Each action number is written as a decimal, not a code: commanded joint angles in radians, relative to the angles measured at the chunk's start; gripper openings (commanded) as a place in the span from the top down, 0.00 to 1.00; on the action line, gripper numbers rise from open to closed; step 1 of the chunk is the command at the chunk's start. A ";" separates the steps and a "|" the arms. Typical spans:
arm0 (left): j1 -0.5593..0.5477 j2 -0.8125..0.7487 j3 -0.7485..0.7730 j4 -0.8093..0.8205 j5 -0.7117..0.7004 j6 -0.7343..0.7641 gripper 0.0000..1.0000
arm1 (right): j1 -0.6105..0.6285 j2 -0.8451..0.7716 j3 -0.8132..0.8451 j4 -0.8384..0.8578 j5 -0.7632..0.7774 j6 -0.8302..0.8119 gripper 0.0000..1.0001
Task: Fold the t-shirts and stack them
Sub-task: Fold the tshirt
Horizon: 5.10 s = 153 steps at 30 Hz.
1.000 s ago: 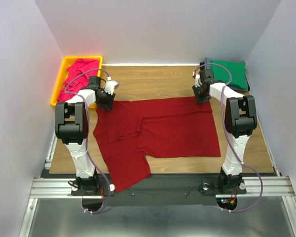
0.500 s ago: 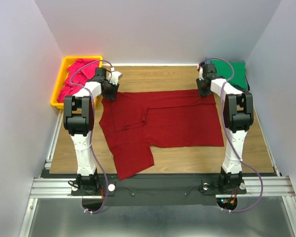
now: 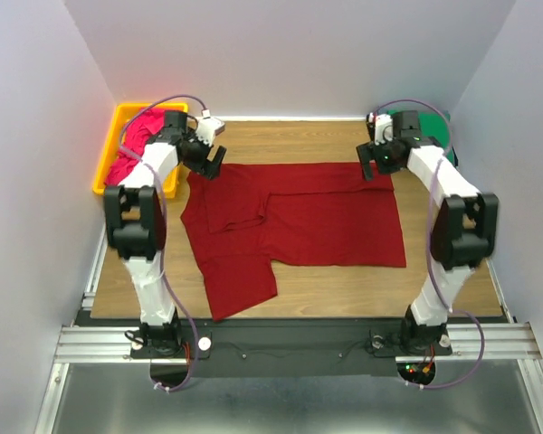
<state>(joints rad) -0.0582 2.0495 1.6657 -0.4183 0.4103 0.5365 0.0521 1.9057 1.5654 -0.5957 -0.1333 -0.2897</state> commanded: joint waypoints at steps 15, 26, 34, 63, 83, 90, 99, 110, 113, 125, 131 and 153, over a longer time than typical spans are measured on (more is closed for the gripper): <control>0.031 -0.979 -0.684 -0.261 0.144 0.517 0.04 | 0.005 -0.632 -0.525 -0.266 -0.109 -0.615 0.00; 0.001 -1.063 -0.919 -0.346 0.021 0.661 0.19 | 0.003 -0.824 -0.890 -0.173 -0.009 -0.875 0.48; -0.032 -1.003 -0.940 -0.324 0.007 0.646 0.20 | 0.003 -0.754 -0.969 -0.047 0.017 -0.865 0.53; -0.289 -0.831 -1.100 -0.137 -0.099 0.648 0.70 | 0.005 -0.677 -0.973 0.019 0.080 -0.819 0.99; -0.278 -1.102 -0.880 -0.545 -0.033 0.671 1.00 | 0.002 -0.933 -0.855 -0.349 0.046 -0.872 0.99; -0.108 -0.967 -0.710 -0.588 0.065 0.756 1.00 | -0.017 -0.772 -0.688 -0.354 0.002 -0.885 1.00; -0.023 -0.721 -0.500 -0.561 0.125 0.789 1.00 | -0.040 -0.550 -0.492 -0.351 -0.022 -0.931 1.00; 0.009 -0.402 -0.203 -0.586 0.196 0.772 1.00 | -0.069 -0.225 -0.220 -0.329 -0.046 -0.967 0.99; 0.014 -0.339 -0.138 -0.586 0.199 0.769 1.00 | -0.070 -0.126 -0.138 -0.323 -0.046 -0.967 0.99; 0.037 -0.095 -0.098 -0.410 0.163 0.662 0.97 | -0.070 0.148 0.015 -0.230 0.006 -0.907 0.99; 0.051 -0.115 -0.090 -0.344 0.170 0.548 0.64 | -0.070 0.104 0.016 -0.213 0.017 -0.823 0.31; 0.090 -0.293 -0.507 -0.060 0.122 0.204 0.51 | -0.067 0.007 -0.228 -0.204 -0.146 -0.488 0.58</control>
<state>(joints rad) 0.0341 1.7504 1.1824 -0.5194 0.5217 0.7692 -0.0135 1.8832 1.3499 -0.8265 -0.2508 -0.8310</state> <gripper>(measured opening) 0.496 0.425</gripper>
